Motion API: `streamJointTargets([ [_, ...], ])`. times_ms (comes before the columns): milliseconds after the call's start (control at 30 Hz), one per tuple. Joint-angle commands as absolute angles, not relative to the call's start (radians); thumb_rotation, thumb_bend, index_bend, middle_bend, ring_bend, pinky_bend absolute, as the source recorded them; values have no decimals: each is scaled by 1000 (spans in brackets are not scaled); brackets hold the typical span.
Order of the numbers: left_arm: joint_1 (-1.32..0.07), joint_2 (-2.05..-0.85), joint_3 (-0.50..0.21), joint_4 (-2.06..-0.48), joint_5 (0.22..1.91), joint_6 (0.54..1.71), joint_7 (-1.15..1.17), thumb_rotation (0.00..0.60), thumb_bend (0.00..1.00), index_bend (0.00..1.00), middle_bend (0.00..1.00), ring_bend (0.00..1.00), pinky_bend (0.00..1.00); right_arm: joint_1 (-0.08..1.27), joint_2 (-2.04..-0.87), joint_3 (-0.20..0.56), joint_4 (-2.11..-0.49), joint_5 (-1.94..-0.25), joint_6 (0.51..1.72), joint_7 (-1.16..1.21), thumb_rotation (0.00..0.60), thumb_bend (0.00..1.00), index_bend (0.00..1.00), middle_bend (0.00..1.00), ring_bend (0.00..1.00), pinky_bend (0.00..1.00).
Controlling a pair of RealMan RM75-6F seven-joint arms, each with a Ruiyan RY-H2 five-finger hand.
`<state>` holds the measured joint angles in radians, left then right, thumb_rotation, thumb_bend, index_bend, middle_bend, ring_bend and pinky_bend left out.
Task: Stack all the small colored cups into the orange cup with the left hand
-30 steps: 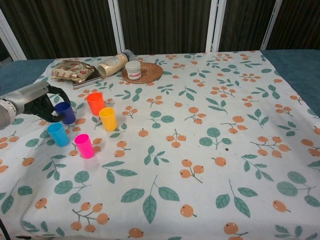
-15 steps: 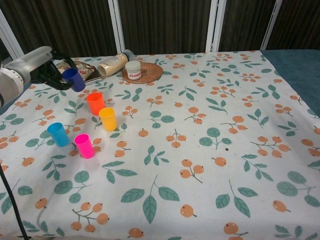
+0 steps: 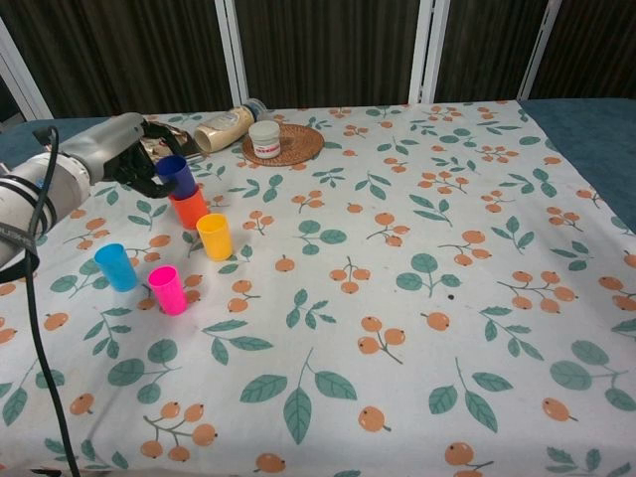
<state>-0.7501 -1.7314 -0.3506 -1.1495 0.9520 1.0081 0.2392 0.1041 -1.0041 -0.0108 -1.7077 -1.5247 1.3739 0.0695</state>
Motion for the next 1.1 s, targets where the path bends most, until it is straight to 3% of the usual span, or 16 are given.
streamJointTargets([
  [33, -755, -1749, -339, -1124, 949, 999, 241, 600, 388, 561, 1000, 1000, 1000, 104, -1004, -11, -1708, -1526, 1373, 69, 600, 205, 0, 0, 0, 0],
  [200, -758, -1752, -336, -1119, 950, 987, 237, 600, 383, 132, 1000, 1000, 1000, 103, -1003, -13, -1711, -1527, 1371, 68, 600, 205, 0, 0, 0, 0],
  [300, -751, -1733, -332, -1157, 957, 988, 231, 600, 374, 5, 1000, 1000, 1000, 103, -1004, -12, -1710, -1525, 1370, 65, 600, 205, 0, 0, 0, 0],
  [467, -716, -1665, -306, -1298, 998, 1017, 221, 600, 369, 0, 1000, 1000, 1000, 103, -1003, -13, -1712, -1528, 1368, 68, 600, 205, 0, 0, 0, 0],
  [767, -620, -1540, -196, -1570, 1091, 1082, 227, 600, 362, 121, 1000, 1000, 1000, 99, -994, -18, -1711, -1547, 1377, 91, 600, 205, 0, 0, 0, 0],
  [933, -595, -1554, -157, -1584, 1141, 1127, 243, 600, 363, 147, 1000, 1000, 1000, 98, -991, -21, -1711, -1558, 1381, 102, 600, 205, 0, 0, 0, 0],
  [1100, -616, -1627, -185, -1504, 1109, 1125, 272, 600, 360, 173, 1000, 1000, 1000, 96, -989, -26, -1711, -1571, 1384, 109, 600, 205, 0, 0, 0, 0],
])
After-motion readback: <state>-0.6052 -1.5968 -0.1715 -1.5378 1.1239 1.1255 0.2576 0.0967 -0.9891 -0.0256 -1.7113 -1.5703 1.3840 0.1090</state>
